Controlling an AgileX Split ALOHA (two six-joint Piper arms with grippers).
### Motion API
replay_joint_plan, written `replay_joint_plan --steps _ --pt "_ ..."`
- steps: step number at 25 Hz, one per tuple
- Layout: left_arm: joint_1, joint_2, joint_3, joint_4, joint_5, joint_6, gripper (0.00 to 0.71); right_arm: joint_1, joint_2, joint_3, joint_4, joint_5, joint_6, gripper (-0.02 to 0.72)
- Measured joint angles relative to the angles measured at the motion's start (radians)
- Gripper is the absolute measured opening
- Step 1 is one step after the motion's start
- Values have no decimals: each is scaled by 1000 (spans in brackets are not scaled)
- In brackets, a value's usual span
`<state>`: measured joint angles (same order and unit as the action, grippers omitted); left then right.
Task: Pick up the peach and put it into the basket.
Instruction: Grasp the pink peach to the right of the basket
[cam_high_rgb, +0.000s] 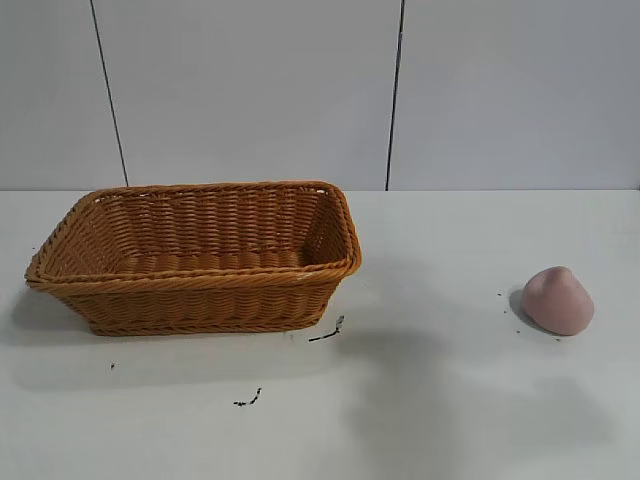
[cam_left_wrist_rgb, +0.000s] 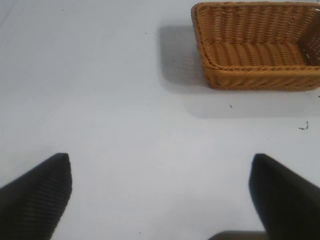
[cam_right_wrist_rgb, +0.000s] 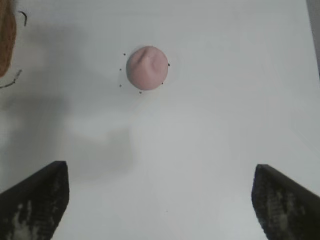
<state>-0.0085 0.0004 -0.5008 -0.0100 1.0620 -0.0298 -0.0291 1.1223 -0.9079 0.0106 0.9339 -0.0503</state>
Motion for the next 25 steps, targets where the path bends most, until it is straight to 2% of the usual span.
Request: replay_joint_plan --steps 8,11,15,20,25 --pt "0 0 0 0 0 0 693 0 499 -296 1 10 -3 696" --pt "0 0 0 0 0 0 693 0 621 -378 22 9 -3 696" --pt "0 0 0 0 0 0 693 0 721 -411 52 -10 -8 696" --pt "0 0 0 0 0 0 693 12 819 -414 65 -66 -48 696" --pt "0 0 0 0 0 0 693 21 892 -414 70 -144 -33 696"
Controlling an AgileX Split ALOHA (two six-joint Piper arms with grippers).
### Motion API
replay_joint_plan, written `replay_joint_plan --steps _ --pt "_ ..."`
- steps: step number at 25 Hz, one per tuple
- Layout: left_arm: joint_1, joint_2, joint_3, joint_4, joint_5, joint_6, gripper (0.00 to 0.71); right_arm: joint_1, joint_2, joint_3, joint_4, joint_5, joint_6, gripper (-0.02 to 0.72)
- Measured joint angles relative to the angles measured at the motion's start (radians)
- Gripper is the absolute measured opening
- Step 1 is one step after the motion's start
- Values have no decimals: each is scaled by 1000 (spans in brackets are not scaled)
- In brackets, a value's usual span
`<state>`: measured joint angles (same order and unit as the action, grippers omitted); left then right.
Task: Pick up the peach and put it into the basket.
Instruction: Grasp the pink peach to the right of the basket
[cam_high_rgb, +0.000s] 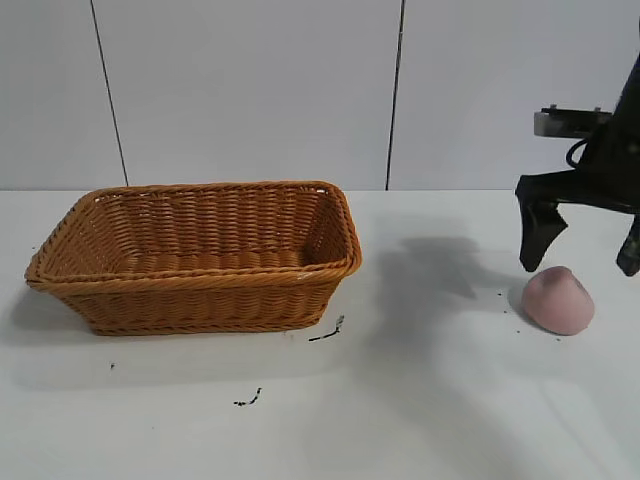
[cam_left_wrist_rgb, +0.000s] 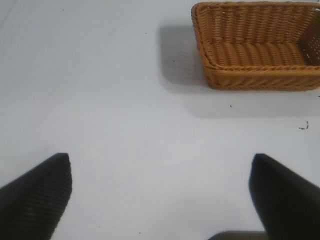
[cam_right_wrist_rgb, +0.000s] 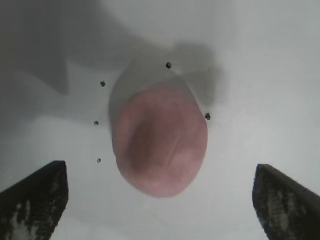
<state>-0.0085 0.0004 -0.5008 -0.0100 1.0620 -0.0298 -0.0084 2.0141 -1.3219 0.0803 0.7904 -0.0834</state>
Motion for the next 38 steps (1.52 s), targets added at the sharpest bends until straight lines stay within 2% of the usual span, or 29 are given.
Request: replay_joint_plan --steps 5,14,16,18,19,22,23,24,25,29,35,38 --pt "0 0 0 0 0 0 693 0 45 0 -1 -32 3 696" --pt "0 0 0 0 0 0 693 0 75 0 -1 -41 3 696" --pt "0 0 0 0 0 0 693 0 77 0 -1 -42 3 674" --pt "0 0 0 0 0 0 693 0 77 0 -1 -42 3 599" --pt "0 0 0 0 0 0 693 0 77 0 -1 -42 3 530" --pt "0 0 0 0 0 0 693 0 77 0 -1 -35 3 238" --pt "0 0 0 0 0 0 693 0 77 -1 0 -35 3 118" --pt "0 0 0 0 0 0 693 0 74 -4 0 -33 3 34" --pt "0 0 0 0 0 0 693 0 67 -10 1 -30 3 -7" --pt "0 0 0 0 0 0 693 0 35 -81 -1 48 3 -18" --pt "0 0 0 0 0 0 693 30 -39 -325 -2 272 3 -18" --pt "0 0 0 0 0 0 693 84 -47 -429 -4 320 11 -18"
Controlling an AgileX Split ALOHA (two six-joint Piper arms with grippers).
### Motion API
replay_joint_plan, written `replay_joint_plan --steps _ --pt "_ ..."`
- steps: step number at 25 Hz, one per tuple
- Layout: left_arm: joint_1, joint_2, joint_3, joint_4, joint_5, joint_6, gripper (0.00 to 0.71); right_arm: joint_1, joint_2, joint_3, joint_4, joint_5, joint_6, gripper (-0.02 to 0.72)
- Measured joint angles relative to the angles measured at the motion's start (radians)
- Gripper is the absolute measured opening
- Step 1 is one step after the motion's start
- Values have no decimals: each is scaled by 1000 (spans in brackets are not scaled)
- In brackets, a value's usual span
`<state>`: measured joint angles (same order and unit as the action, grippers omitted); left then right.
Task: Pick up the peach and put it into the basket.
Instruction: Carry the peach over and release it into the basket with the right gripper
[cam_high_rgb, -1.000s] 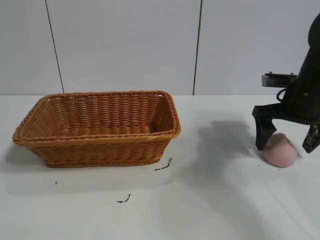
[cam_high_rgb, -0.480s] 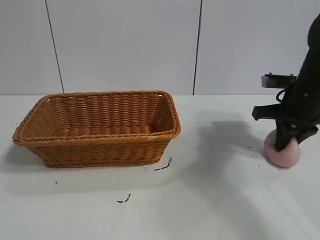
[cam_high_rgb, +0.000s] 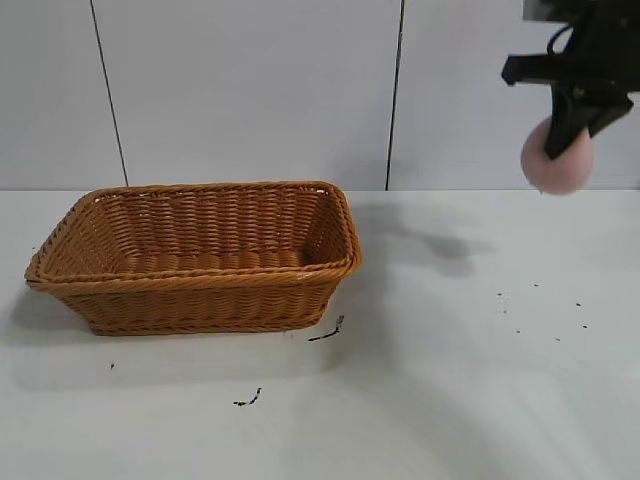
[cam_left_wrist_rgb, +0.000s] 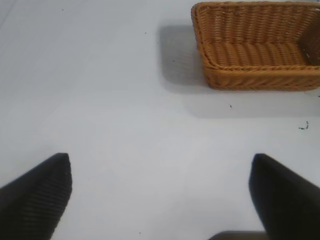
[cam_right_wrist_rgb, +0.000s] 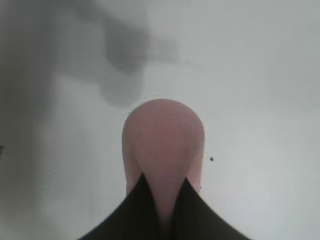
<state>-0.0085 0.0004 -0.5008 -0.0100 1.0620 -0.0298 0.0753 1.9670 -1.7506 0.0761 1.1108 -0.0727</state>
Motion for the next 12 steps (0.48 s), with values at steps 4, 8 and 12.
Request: replay_joint_plan --steps 4,8,12 --pt "0 0 0 0 0 0 693 98 12 -101 -21 12 34 -18" --pt "0 0 0 0 0 0 693 206 51 -205 -21 12 42 -18" --pt "0 0 0 0 0 0 693 321 118 -290 -15 8 43 -18"
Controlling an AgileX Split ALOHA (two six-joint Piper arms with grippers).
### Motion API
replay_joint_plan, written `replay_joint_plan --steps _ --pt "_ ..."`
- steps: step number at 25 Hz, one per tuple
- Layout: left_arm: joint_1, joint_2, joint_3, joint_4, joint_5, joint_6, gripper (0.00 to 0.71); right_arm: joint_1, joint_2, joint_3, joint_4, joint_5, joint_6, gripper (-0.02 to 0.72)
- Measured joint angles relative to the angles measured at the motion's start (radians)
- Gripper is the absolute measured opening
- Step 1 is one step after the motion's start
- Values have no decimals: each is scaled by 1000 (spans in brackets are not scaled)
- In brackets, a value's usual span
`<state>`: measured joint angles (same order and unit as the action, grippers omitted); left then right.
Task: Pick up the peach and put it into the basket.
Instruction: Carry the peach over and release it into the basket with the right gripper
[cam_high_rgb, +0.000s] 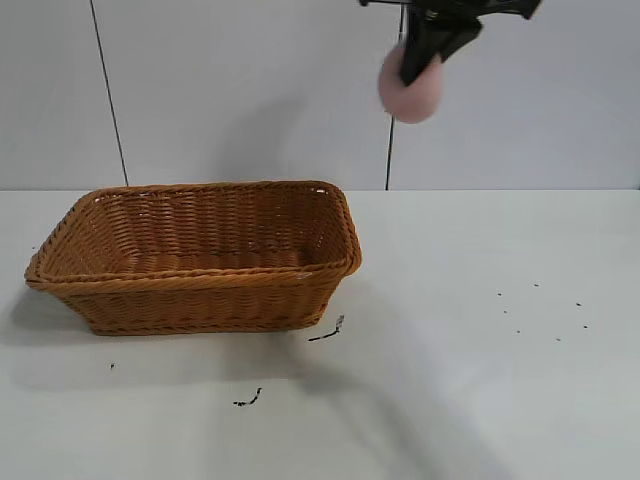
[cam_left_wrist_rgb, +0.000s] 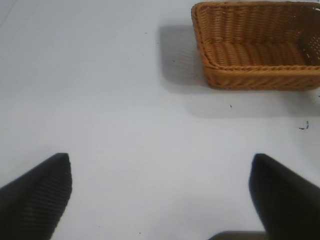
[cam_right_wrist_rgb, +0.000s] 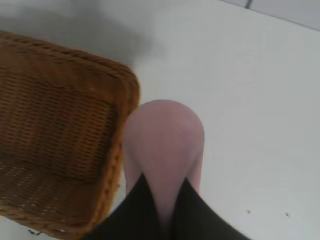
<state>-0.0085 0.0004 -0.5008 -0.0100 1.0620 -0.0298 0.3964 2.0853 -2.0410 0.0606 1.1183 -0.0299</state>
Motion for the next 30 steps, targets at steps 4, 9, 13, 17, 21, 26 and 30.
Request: replay_joint_plan --steps 4,9,13,17,21,26,30 --pt "0 0 0 0 0 0 693 106 61 -30 9 -45 2 -18" --pt "0 0 0 0 0 0 693 180 155 -33 16 -135 2 -18" --pt "0 0 0 0 0 0 693 191 248 -33 18 -208 0 -18" --pt "0 0 0 0 0 0 693 191 321 -33 22 -243 -2 -18" --pt "0 0 0 0 0 0 693 191 354 -33 36 -269 -19 -6" --pt "0 0 0 0 0 0 693 191 353 -33 62 -282 -26 374" --pt "0 0 0 0 0 0 693 191 339 -43 64 -275 -58 650"
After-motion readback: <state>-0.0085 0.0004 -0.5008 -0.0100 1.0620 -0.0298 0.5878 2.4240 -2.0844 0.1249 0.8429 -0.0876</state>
